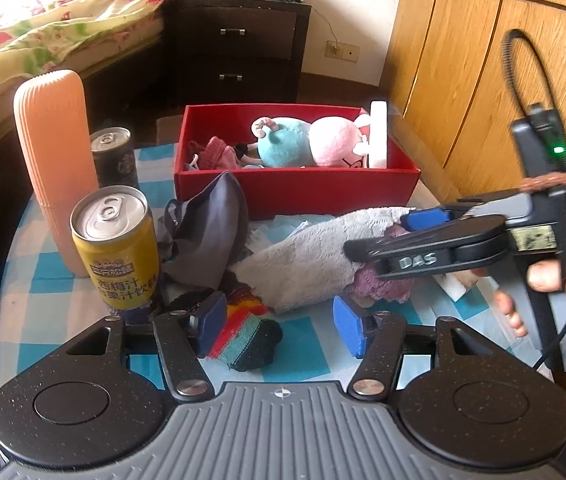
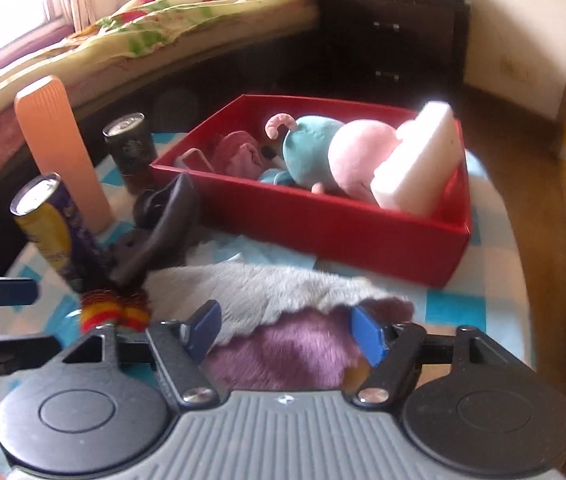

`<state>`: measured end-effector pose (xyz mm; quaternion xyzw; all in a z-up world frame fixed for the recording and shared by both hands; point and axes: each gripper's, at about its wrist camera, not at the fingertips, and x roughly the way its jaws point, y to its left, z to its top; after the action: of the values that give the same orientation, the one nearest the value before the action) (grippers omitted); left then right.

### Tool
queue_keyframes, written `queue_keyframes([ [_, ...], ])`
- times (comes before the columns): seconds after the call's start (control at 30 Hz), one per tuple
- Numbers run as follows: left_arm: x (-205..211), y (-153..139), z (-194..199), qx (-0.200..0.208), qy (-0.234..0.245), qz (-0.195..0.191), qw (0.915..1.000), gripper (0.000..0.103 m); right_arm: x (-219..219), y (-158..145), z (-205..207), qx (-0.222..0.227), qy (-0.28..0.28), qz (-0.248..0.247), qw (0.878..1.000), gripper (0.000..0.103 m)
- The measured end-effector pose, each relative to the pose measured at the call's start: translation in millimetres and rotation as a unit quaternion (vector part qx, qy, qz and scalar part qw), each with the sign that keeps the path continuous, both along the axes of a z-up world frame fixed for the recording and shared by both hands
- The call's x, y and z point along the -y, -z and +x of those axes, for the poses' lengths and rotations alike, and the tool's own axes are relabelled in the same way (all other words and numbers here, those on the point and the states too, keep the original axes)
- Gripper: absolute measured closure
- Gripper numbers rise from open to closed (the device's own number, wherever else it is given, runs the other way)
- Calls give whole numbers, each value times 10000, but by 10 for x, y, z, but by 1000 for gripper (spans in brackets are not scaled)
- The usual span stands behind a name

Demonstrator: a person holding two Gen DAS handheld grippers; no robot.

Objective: Organize soft objects
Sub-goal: 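Reach the right gripper to the grey-pink towel and pinch its edge, then grasp the dark grey cloth with the left gripper while the right holds the towel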

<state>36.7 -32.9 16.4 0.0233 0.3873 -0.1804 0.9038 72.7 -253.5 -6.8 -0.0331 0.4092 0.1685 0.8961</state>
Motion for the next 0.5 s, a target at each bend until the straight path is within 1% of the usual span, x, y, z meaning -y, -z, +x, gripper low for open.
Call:
queue_keyframes([
  [0.03,-5,5,1,-10,3,11,10000,43,-43,29,14,-6,-71,-62,10000,50],
  [0.1,-21,16,8,-31,2,29,10000,43,-138,82,15,100,-130,-400,9991,56],
  [0.17,-46,11,9,-37,-19,18,10000,43,-164,74,-5,141,-178,-490,9985,67],
  [0.2,-57,4,5,-28,-24,5,10000,43,-155,42,-26,163,-172,-495,9985,70],
  [0.27,-72,-16,-3,7,-39,-17,10000,43,-85,-64,-95,200,-176,-353,9990,89],
  [0.3,-71,-24,-1,16,-47,-28,10000,43,-45,-110,-126,193,-152,-247,9994,94],
  [0.33,-67,-32,0,23,-50,-44,10000,43,18,-169,-167,191,-96,-104,9997,102],
  [0.4,-49,-41,3,35,-53,-60,10000,42,109,-252,-224,196,-8,80,9998,103],
  [0.5,-25,-40,-1,39,-56,-79,9999,42,189,-295,-272,164,4,267,9995,103],
])
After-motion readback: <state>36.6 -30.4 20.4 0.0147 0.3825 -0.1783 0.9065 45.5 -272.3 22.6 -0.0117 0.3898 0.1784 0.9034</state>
